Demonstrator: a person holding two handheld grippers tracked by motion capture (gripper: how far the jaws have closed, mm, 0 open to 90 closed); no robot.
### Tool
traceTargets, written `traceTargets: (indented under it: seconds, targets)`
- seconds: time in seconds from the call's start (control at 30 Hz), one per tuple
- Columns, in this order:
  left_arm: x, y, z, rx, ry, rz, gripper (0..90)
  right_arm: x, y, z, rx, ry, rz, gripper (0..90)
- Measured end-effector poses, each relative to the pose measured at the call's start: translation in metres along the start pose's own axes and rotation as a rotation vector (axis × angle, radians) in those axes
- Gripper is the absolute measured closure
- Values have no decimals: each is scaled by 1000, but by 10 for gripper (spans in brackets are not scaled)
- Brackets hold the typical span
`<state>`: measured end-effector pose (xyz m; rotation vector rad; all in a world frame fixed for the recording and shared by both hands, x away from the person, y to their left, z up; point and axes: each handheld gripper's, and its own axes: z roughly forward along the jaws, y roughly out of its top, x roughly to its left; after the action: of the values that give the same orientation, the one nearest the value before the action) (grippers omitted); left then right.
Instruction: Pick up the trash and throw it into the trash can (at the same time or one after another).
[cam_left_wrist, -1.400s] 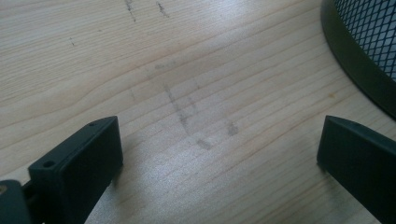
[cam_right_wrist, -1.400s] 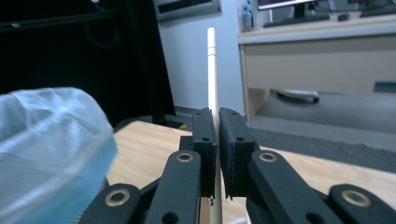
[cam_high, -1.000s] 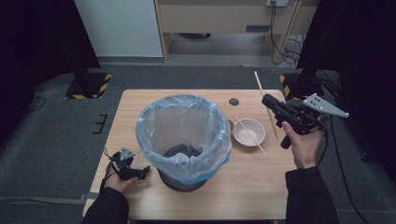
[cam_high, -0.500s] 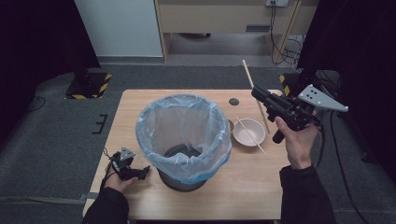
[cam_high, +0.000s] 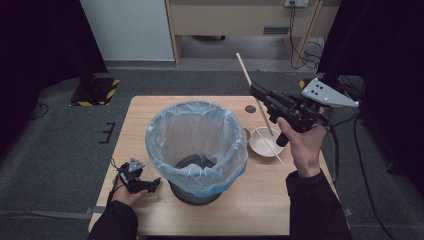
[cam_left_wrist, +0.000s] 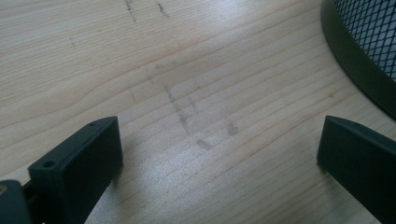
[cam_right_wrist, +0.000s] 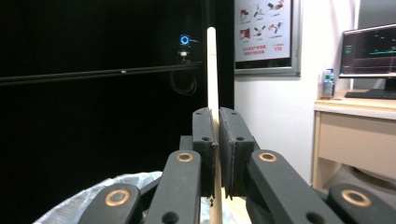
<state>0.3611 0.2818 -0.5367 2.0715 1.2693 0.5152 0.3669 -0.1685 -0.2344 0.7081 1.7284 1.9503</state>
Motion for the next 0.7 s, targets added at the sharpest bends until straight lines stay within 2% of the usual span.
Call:
traceTargets:
  seconds: [0.4,0.7]
  targets:
    - [0,0,0,0,0,0,0,20,-5,31,13,61,14,858]
    - [0,0,0,0,0,0,0,36,-15,57,45,102,25,858]
